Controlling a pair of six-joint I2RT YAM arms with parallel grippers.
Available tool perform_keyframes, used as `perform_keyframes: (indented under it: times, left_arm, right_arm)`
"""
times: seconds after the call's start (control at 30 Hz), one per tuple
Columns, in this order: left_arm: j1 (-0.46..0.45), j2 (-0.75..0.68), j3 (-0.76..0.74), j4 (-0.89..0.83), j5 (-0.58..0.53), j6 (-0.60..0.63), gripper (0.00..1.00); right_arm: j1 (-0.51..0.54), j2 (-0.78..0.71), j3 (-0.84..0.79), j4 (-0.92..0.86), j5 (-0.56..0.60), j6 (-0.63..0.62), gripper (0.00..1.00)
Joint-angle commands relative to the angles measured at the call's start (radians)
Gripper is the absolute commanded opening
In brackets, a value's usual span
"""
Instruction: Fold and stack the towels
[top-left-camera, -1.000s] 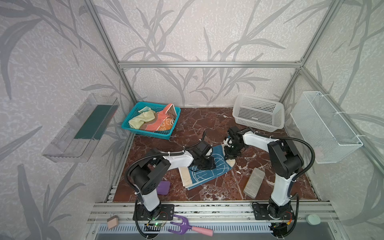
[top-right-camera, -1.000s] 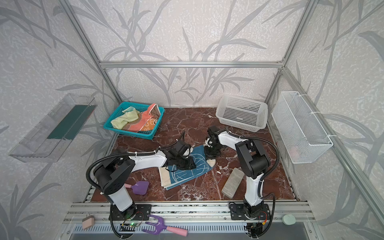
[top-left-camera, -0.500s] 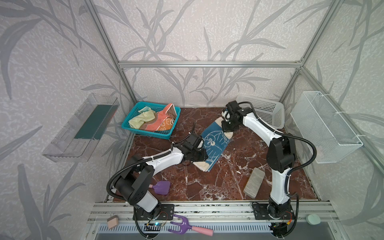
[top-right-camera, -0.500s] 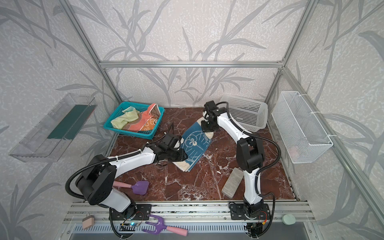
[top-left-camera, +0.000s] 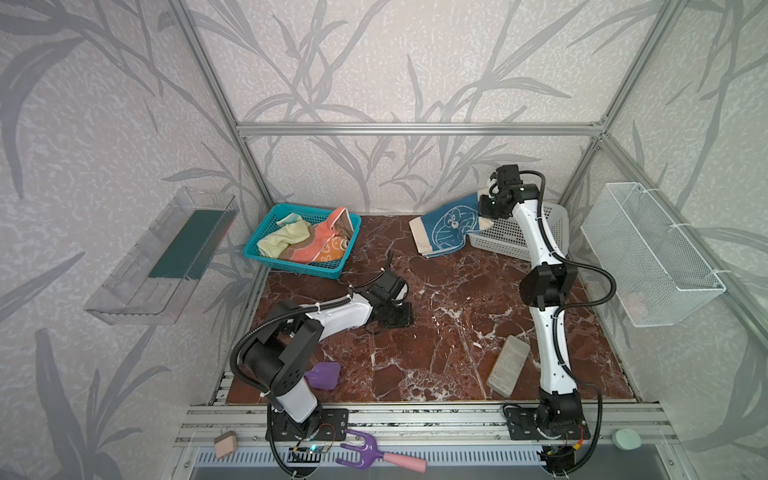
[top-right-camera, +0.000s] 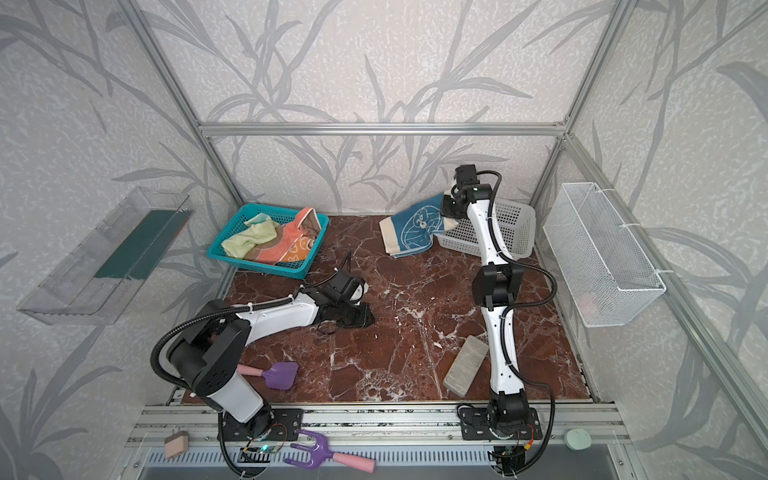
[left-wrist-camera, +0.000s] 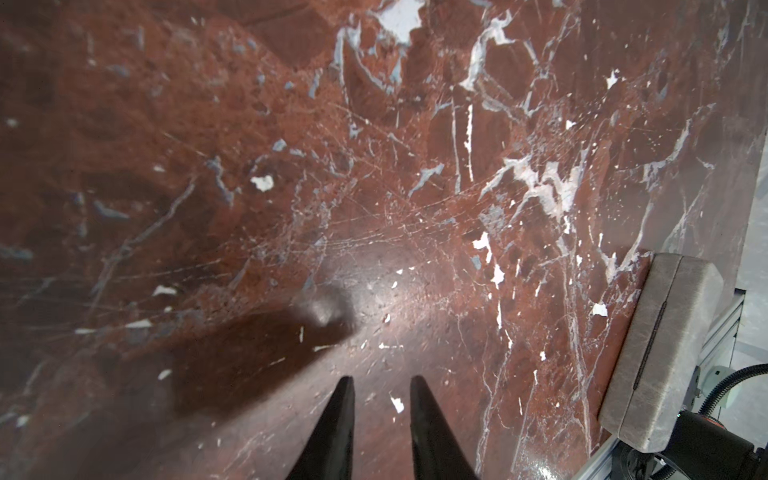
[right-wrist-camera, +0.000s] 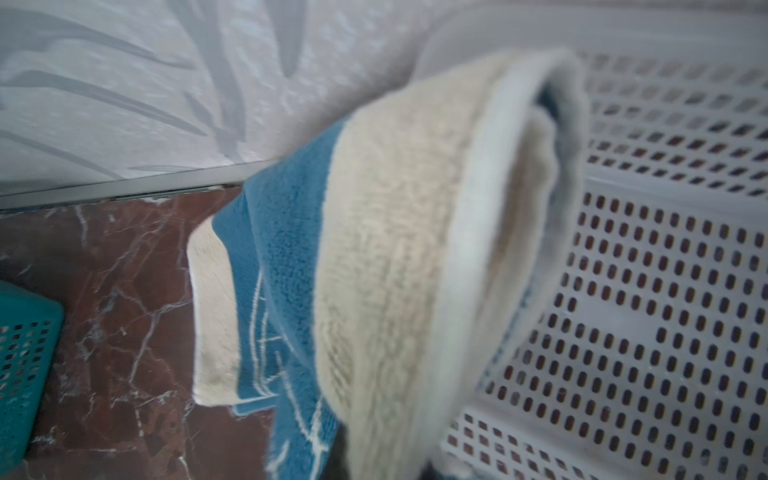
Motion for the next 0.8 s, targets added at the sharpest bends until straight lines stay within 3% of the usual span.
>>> perform_keyframes:
  times: [0.0,0.23,0.53,0.77]
  left_arm:
    - [0.006,-0.006,-0.013,-0.002,0.006,0.001,0.26]
    - [0.007,-0.058,-0.057,0.018,-0.016,-0.027,0.25]
    - [0.007,-0.130,-0.062,-0.032,-0.051,-0.012,0.24]
    - [0.007,-0.191,-0.083,-0.041,-0.084,-0.023,0.24]
  right_arm:
    - [-0.029,-0.007,-0.085,-0.050,-0.021,0.020,0.00]
    - [-0.028,-0.118,-0.384,-0.014,-0.121,0.002,0.00]
    - [-0.009,-0.431,-0.973,0.209,-0.233,0.010,0.00]
    - [0.088,-0.620,-1.249,0.225,-0.231,-0.012,0.00]
